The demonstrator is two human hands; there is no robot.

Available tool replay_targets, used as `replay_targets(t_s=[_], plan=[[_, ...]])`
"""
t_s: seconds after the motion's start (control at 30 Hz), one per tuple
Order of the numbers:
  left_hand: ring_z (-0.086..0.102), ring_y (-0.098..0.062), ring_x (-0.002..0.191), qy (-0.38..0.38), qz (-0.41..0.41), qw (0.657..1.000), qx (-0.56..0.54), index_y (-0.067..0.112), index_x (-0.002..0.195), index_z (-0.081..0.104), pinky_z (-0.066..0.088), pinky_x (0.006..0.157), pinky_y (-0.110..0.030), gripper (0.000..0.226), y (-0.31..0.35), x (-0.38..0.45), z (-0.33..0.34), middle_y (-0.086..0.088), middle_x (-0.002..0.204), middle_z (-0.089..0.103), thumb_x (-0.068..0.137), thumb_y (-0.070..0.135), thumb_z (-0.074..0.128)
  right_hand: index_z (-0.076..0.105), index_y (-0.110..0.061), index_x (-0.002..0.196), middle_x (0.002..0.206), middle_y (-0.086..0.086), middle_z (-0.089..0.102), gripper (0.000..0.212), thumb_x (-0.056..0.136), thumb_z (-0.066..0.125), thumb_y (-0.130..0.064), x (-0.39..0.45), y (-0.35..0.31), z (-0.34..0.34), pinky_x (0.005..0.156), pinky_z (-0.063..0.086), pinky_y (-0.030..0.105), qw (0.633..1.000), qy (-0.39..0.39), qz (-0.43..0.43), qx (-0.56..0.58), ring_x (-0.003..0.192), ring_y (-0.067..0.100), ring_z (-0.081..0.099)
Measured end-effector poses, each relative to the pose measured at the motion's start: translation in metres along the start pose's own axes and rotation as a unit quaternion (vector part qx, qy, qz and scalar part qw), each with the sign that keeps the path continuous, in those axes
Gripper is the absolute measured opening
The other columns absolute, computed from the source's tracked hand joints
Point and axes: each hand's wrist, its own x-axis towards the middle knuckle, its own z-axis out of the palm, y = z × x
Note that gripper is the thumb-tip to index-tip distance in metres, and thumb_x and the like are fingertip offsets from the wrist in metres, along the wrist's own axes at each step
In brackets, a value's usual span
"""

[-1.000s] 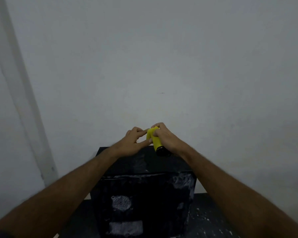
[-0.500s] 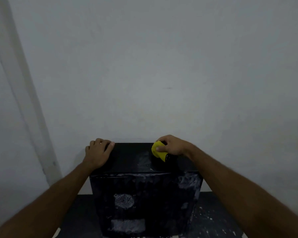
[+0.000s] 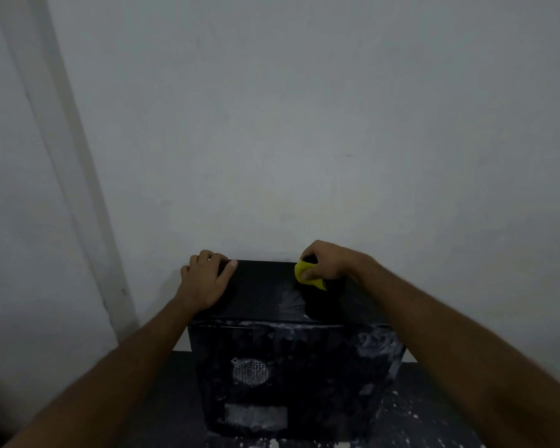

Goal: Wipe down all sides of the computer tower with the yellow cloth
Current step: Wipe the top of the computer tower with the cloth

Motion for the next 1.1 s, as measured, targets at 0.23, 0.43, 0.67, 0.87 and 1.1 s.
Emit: replay_targets(t_s=[0.23,0.43,0.67,0.87,1.1], plan=[[0.042,-0.03,0.128,0.002,0.004,1.0,-0.009,0.022,0.131,0.06,0.032,0.107,-0.05,0.043,-0.001,0.003,0.003,-0.008,0.136,0.051,0.109,0.048,0.034,0.07,-0.013,0.124,0.12,0.001,0.069,0.04,0.089,0.079,-0.03,0.002,-0.017,0.017,0.089,0.053,0.038,0.996,-0.019,-0.055,0.066,0.104,0.02,0.064],[0.044,-0.031,0.124,0.003,0.009,1.0,-0.017,0.016,0.13,0.061,0.039,0.102,-0.048,0.041,-0.005,0.004,0.003,-0.012,0.132,0.052,0.108,0.044,0.041,0.069,-0.013,0.121,0.122,0.007,0.067,0.034,0.09,0.075,-0.025,0.01,-0.031,0.031,0.084,0.052,0.038,0.997,0.038,-0.05,0.053,0.102,0.023,0.062],[0.047,-0.03,0.124,-0.005,0.006,0.999,-0.033,0.015,0.129,0.063,0.04,0.104,-0.048,0.044,-0.005,0.005,0.004,-0.011,0.133,0.053,0.109,0.045,0.038,0.071,-0.016,0.123,0.12,0.003,0.068,0.036,0.089,0.078,-0.025,0.004,-0.025,0.017,0.09,0.054,0.04,0.999,0.003,-0.026,0.038,0.104,0.022,0.064],[0.045,-0.033,0.126,-0.011,0.004,1.0,-0.025,0.017,0.13,0.063,0.039,0.105,-0.05,0.044,-0.008,0.006,0.006,-0.011,0.135,0.052,0.109,0.046,0.037,0.072,-0.018,0.123,0.12,-0.001,0.071,0.036,0.088,0.079,-0.025,-0.011,-0.028,0.018,0.09,0.055,0.035,0.993,-0.043,-0.079,0.071,0.104,0.018,0.066],[0.044,-0.034,0.127,-0.011,0.003,1.0,-0.015,0.017,0.132,0.062,0.039,0.105,-0.05,0.046,-0.006,0.005,0.006,-0.012,0.137,0.051,0.109,0.047,0.036,0.073,-0.017,0.119,0.114,-0.001,0.072,0.032,0.089,0.078,-0.027,-0.033,-0.005,0.029,0.09,0.057,0.039,0.992,0.027,-0.073,0.103,0.1,0.018,0.068]])
